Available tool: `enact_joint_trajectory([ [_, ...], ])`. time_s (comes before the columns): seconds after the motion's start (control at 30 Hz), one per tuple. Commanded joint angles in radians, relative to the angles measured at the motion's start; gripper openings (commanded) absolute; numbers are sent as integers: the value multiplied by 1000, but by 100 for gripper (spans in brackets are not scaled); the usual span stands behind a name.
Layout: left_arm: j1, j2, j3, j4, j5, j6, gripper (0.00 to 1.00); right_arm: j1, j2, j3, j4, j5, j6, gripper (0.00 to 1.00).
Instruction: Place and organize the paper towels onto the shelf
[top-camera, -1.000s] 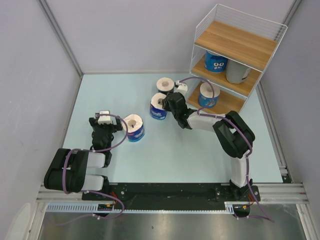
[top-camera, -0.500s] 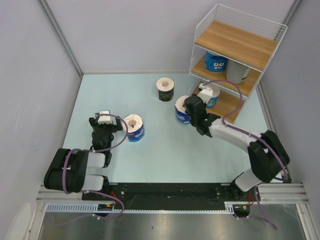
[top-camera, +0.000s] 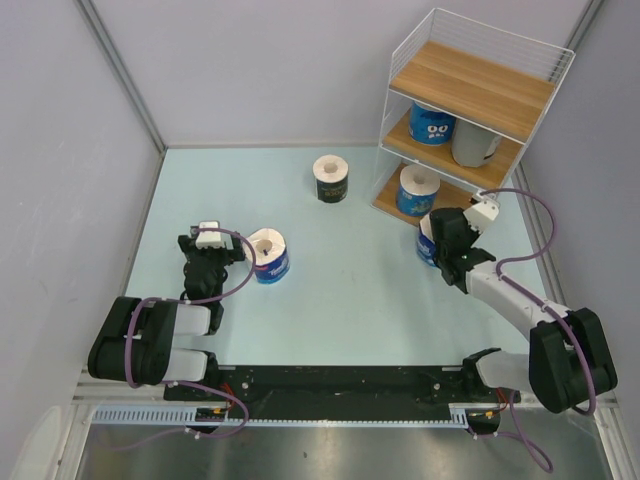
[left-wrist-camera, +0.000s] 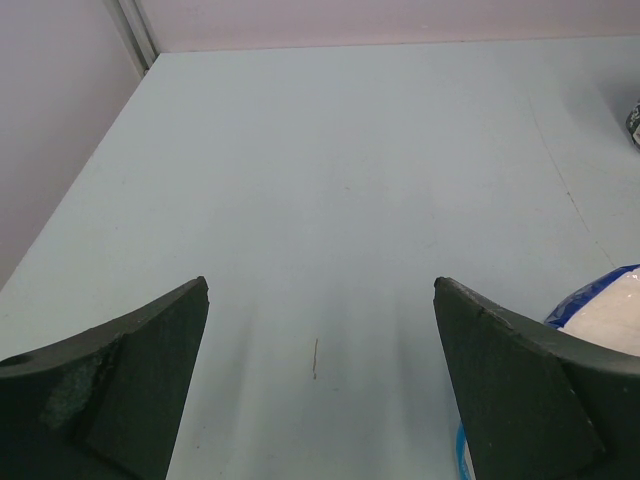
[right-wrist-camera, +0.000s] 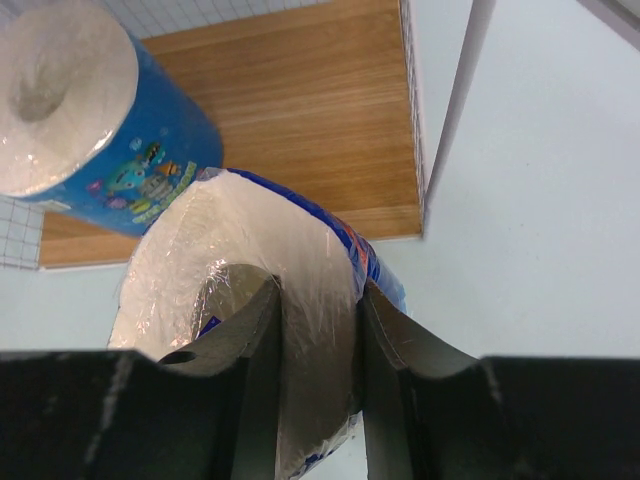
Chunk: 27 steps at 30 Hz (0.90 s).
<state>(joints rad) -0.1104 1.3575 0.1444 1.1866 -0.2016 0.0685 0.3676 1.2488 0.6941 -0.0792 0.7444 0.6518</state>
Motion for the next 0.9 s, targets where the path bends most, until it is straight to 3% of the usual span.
enact_joint_trajectory([
  [0.0,3,-18,7,36,31,-7,100,-24,-22,5,140,85,3,11],
  [0.3,3,-18,7,34,31,-7,100,-84,53,-10,320,87,-12,10],
  [0.87,3,-17,6,36,31,-7,100,-159,172,-7,486,72,0,11],
])
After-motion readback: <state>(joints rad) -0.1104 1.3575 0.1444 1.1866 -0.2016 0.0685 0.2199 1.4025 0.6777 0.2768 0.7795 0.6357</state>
